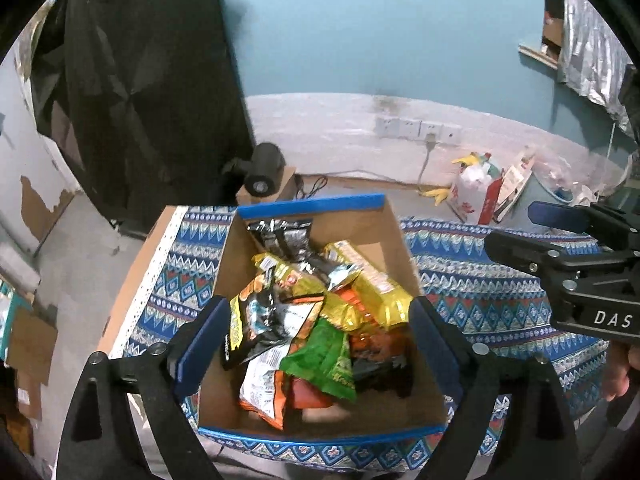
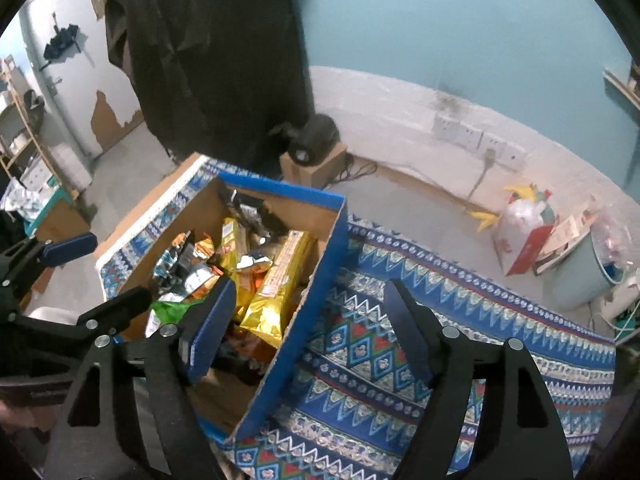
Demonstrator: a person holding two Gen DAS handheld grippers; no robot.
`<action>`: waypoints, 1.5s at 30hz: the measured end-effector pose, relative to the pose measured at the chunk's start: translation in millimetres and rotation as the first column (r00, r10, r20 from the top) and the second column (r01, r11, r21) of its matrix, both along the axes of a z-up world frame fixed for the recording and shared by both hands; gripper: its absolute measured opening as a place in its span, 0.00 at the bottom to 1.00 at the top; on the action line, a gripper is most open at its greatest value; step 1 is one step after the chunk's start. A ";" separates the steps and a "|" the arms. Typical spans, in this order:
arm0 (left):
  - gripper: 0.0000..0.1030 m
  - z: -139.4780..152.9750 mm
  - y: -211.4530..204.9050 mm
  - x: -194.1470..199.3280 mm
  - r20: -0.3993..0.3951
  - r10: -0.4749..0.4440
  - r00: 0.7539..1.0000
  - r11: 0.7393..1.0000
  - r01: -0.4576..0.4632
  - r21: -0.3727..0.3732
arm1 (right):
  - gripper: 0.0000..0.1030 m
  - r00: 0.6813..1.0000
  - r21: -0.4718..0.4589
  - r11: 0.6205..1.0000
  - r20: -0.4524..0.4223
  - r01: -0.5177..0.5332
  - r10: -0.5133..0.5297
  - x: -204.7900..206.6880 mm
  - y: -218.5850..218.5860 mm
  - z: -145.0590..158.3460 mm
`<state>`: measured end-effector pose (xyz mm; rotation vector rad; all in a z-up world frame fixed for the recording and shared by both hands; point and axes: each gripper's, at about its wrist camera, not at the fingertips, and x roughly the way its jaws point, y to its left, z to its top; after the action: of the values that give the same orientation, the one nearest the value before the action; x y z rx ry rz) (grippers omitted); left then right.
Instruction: Organize snacks
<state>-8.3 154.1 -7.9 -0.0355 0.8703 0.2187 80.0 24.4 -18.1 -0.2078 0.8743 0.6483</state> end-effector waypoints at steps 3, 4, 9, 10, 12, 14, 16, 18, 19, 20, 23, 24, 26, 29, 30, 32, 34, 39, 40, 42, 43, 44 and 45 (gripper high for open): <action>0.93 6.2 -6.3 -3.3 0.029 -0.025 0.999 1.000 0.024 0.009 | 0.75 0.999 0.020 1.000 0.031 0.012 -0.013 -7.3 -9.6 11.0; 0.93 8.0 -7.9 -4.5 0.043 -0.030 0.999 1.000 0.029 0.012 | 0.76 0.999 0.026 1.000 0.037 0.014 -0.015 -9.3 -12.7 13.7; 0.94 14.7 -7.3 -7.5 0.083 -0.031 0.996 1.000 0.031 0.001 | 0.76 0.998 0.041 0.999 0.063 0.027 -0.030 -17.9 -26.1 19.0; 0.95 15.8 -6.2 -7.9 0.088 -0.030 0.996 1.000 0.031 -0.007 | 0.76 0.997 0.038 0.999 0.067 0.027 -0.030 -19.4 -28.8 19.1; 0.96 17.6 -6.3 -8.6 0.095 -0.031 0.995 0.999 0.033 -0.015 | 0.76 0.996 0.029 0.999 0.086 0.033 -0.036 -22.2 -32.1 18.7; 0.96 19.2 -7.8 -9.2 0.100 -0.038 0.994 0.999 0.039 -0.012 | 0.76 0.995 0.033 0.999 0.095 0.037 -0.040 -24.3 -35.3 19.4; 0.96 20.5 -9.6 -10.4 0.108 -0.041 0.993 0.999 0.043 -0.013 | 0.76 0.995 0.027 0.999 0.094 0.041 -0.043 -23.8 -37.4 17.7; 0.96 19.4 -10.0 -9.2 0.105 -0.045 0.993 0.999 0.047 -0.017 | 0.76 0.995 0.028 0.998 0.088 0.050 -0.052 -22.7 -40.8 15.1; 0.96 19.5 -10.6 -9.4 0.103 -0.047 0.994 0.999 0.049 -0.017 | 0.76 0.995 0.028 0.998 0.085 0.051 -0.053 -22.4 -41.6 14.7; 0.96 19.2 -11.2 -9.2 0.100 -0.051 0.994 0.999 0.052 -0.014 | 0.76 0.995 0.027 0.998 0.085 0.053 -0.055 -22.0 -42.0 14.5; 0.96 18.6 -14.1 -8.6 0.095 -0.060 0.994 0.998 0.060 0.000 | 0.76 0.995 0.026 0.998 0.084 0.056 -0.058 -21.5 -43.9 14.5; 0.96 18.4 -15.0 -8.5 0.093 -0.061 0.994 0.998 0.062 0.001 | 0.76 0.995 0.027 0.998 0.083 0.058 -0.060 -21.4 -44.2 14.5; 0.96 18.0 -15.5 -8.3 0.090 -0.061 0.994 0.998 0.062 -0.009 | 0.76 0.995 0.027 0.998 0.083 0.058 -0.060 -21.3 -44.7 15.4; 0.96 18.1 -15.0 -8.1 0.091 -0.058 0.994 0.998 0.060 -0.024 | 0.76 0.994 0.028 0.998 0.085 0.062 -0.064 -21.3 -44.7 15.8; 0.96 18.5 -15.0 -8.3 0.094 -0.056 0.994 0.998 0.058 -0.023 | 0.76 0.994 0.028 0.998 0.087 0.060 -0.063 -21.5 -44.7 15.9; 0.96 19.2 -14.6 -8.7 0.098 -0.056 0.994 0.998 0.058 -0.020 | 0.76 0.994 0.022 0.998 0.090 0.061 -0.063 -21.1 -45.1 15.0; 0.96 19.3 -14.1 -8.9 0.100 -0.051 0.994 0.998 0.054 -0.022 | 0.76 0.994 0.021 0.998 0.089 0.061 -0.063 -20.7 -45.4 14.5; 0.96 19.1 -13.8 -9.3 0.103 -0.048 0.994 0.999 0.050 -0.019 | 0.76 0.994 0.020 0.998 0.087 0.060 -0.062 -20.3 -45.9 13.4; 0.96 19.1 -14.0 -9.2 0.101 -0.049 0.994 0.998 0.052 -0.020 | 0.76 0.994 0.021 0.998 0.087 0.061 -0.062 -20.4 -45.6 13.8; 0.96 19.0 -14.8 -9.2 0.099 -0.051 0.994 0.998 0.054 -0.020 | 0.76 0.994 0.021 0.998 0.088 0.059 -0.061 -20.5 -45.9 13.5; 0.96 19.1 -15.1 -9.2 0.098 -0.053 0.994 0.998 0.055 -0.019 | 0.76 0.994 0.020 0.998 0.088 0.059 -0.061 -20.6 -45.9 13.5; 0.96 19.2 -15.5 -9.2 0.096 -0.054 0.994 0.998 0.056 -0.019 | 0.76 0.994 0.021 0.998 0.087 0.059 -0.061 -20.6 -45.8 13.4; 0.96 19.2 -15.8 -9.1 0.095 -0.054 0.994 0.998 0.056 -0.019 | 0.76 0.994 0.021 0.998 0.087 0.060 -0.062 -20.3 -46.2 13.1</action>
<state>-17.4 138.3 11.3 -0.0417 0.7783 0.1547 59.6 -21.8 -4.9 -0.1915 0.7872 0.5857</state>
